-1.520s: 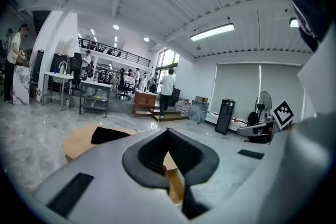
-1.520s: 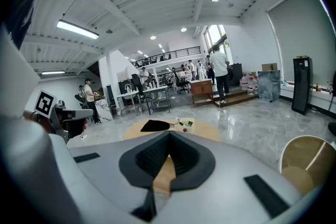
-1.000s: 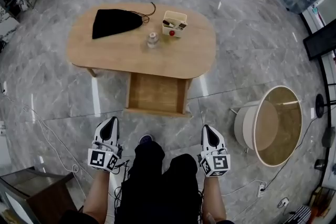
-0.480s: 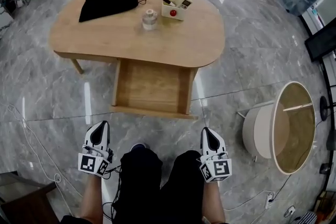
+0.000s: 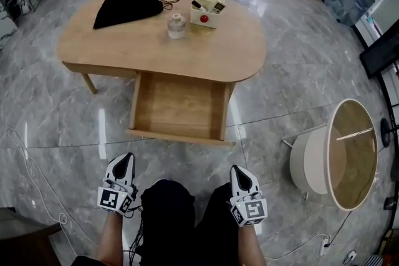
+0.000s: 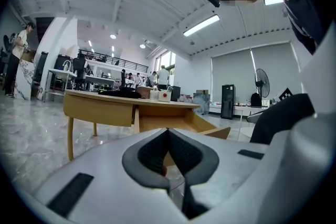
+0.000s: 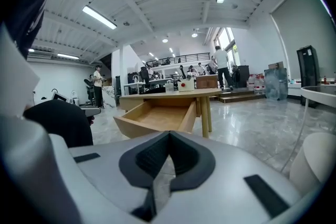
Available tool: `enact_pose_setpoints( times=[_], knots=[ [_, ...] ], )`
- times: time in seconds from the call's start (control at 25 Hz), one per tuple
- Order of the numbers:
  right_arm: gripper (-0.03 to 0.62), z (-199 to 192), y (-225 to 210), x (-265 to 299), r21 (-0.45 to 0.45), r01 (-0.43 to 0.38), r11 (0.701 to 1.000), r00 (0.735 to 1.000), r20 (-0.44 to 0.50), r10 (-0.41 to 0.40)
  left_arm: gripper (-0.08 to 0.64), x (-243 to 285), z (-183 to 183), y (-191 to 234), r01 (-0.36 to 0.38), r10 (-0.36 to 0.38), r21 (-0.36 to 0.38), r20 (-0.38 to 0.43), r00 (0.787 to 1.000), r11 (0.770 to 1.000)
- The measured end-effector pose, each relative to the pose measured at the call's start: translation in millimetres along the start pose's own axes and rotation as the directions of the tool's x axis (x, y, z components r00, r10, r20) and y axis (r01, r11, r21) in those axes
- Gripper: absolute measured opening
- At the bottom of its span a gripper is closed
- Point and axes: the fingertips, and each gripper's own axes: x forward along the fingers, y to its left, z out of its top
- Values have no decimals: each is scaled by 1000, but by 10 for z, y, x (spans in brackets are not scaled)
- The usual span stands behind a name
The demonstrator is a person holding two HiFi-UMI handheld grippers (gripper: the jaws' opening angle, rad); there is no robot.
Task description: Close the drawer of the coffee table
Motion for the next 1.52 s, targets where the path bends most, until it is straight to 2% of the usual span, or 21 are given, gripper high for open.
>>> enact_pose_setpoints(
  times=[0.4,0.64,0.92,1.12,1.32,1.52],
  knots=[
    [26,-164,201,146,-12,-36,999,999,-1,36,25,59,-120,-48,19,-20,8,21,1000,1000],
    [26,-386,242,296,6,-32,999,999,-21,32,25,143,-316,-35,27,-27,21,4,1000,999],
    [26,-568,136,642,3,-14,1000,999,30,14,25,422,-586,68,26,-27,68,10,1000,997],
    [26,-588,84,861,-17,-10,1000,998,60,11,25,643,-725,146,17,-18,56,16,1000,998],
    [26,-564,73,946,-17,-7,1000,996,84,8,25,754,-762,298,-23,23,-5,23,999,1000],
    [26,-490,-5,957,-10,7,1000,994,110,-6,25,777,-745,309,-34,33,8,31,999,999]
  ],
)
